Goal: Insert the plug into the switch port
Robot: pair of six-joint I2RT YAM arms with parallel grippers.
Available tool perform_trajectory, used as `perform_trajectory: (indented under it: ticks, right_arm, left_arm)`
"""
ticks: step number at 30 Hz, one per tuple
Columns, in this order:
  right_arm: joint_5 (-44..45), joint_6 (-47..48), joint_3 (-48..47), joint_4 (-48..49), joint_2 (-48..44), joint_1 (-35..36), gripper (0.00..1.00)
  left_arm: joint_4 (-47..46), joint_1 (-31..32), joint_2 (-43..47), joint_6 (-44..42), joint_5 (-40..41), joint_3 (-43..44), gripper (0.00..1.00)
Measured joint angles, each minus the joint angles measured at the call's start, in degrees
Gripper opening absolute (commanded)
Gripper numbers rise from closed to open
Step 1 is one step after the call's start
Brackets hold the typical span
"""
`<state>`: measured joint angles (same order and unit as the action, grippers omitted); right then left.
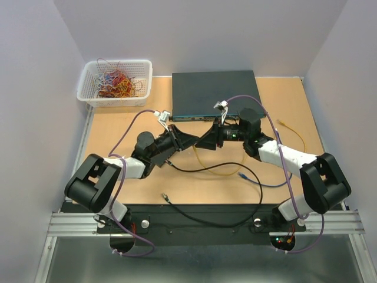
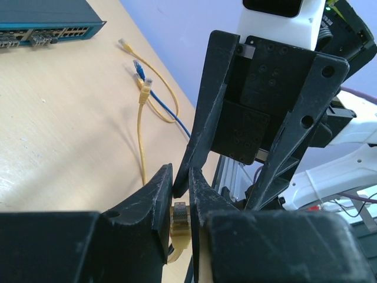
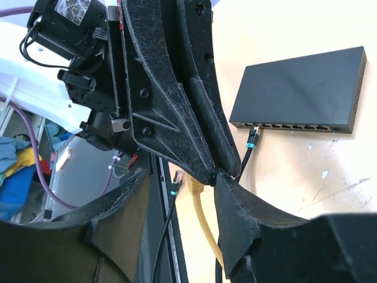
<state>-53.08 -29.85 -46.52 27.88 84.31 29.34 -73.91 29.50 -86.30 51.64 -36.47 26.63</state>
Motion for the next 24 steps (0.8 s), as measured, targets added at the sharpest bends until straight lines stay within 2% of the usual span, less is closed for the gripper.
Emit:
perform_trajectory:
  ticks: [1,3,5,8,14,17,22,24]
  right_arm:
    - [0.0,0.0,0.0,0.2,0.0,0.0,0.55]
    - [0.0,0.0,0.0,0.9,0.0,0.0,0.78]
    - [-0.1,-0.3,0.1,1.9,-0.2,0.0,0.89]
    - [0.9,-0.3,0.6,2.6,-1.7,0.7,0.95]
    - [2.9,-0.3,0.9,2.6,-3.0,0.5,0.95]
    - [3.0,-0.3,0.9,2.6,-3.0,0.3,0.91]
    - [1.8,-1.7,0.9,3.8,-2.3,0.3,0.86]
    - [0.7,-3.4,0.9,6.2,-2.0,0.3,0.81]
  left_arm:
    - [0.0,0.0,0.3,0.0,0.3,-0.1,0.00]
    - [0.1,0.0,1.0,0.0,0.9,-0.4,0.00]
    - [1.0,0.0,2.1,-0.1,1.7,-0.9,0.00]
    - [2.0,-0.6,4.2,0.0,2.2,-1.5,0.00]
    - [0.9,-1.1,12.9,-2.0,1.9,-1.7,0.00]
    - [-0.2,-1.1,15.9,-3.5,1.7,-1.7,0.00]
    - [-0.4,-1.1,16.5,-4.0,1.5,-1.7,0.00]
    - [-0.4,-1.1,15.9,-3.5,1.4,-1.7,0.00]
